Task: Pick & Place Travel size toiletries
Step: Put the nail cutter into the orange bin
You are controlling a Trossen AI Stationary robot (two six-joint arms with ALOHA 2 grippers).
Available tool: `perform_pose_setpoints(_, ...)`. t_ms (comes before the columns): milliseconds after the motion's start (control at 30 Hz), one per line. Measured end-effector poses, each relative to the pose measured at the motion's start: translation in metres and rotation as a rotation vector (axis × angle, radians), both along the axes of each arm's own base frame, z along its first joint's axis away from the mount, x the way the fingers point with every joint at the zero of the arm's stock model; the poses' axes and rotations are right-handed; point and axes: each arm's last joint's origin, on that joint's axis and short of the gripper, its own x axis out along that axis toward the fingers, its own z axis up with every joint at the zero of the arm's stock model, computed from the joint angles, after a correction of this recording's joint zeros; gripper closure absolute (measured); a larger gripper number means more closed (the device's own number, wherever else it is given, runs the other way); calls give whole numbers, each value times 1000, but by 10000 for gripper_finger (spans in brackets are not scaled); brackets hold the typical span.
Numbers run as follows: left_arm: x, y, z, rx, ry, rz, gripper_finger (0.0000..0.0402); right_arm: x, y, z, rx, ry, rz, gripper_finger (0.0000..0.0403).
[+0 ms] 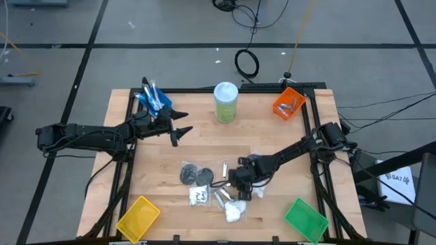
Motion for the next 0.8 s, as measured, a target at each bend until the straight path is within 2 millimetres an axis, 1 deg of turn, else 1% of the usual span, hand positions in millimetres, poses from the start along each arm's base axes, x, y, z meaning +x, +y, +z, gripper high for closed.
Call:
perform_pose_setpoints(167, 0, 0, 0, 0, 0, 0, 80, 1, -3, 0, -29, -2, 121, 287)
perform_pose_setpoints(333, 0, 0, 0, 0, 0, 0, 80, 2, -2, 0, -9, -3, 237, 307)
perform_pose_setpoints(500, 0, 0, 0, 0, 0, 0, 80, 3, -4, 0, -27, -6, 306, 326)
perform_pose_setpoints(700, 0, 0, 0, 0, 0, 0, 80, 6, -18, 0, -31, -6, 334, 352)
perform_pose_setpoints(800, 0, 0, 0, 0, 0, 0, 80, 8, -23, 0, -51, -15, 343, 356)
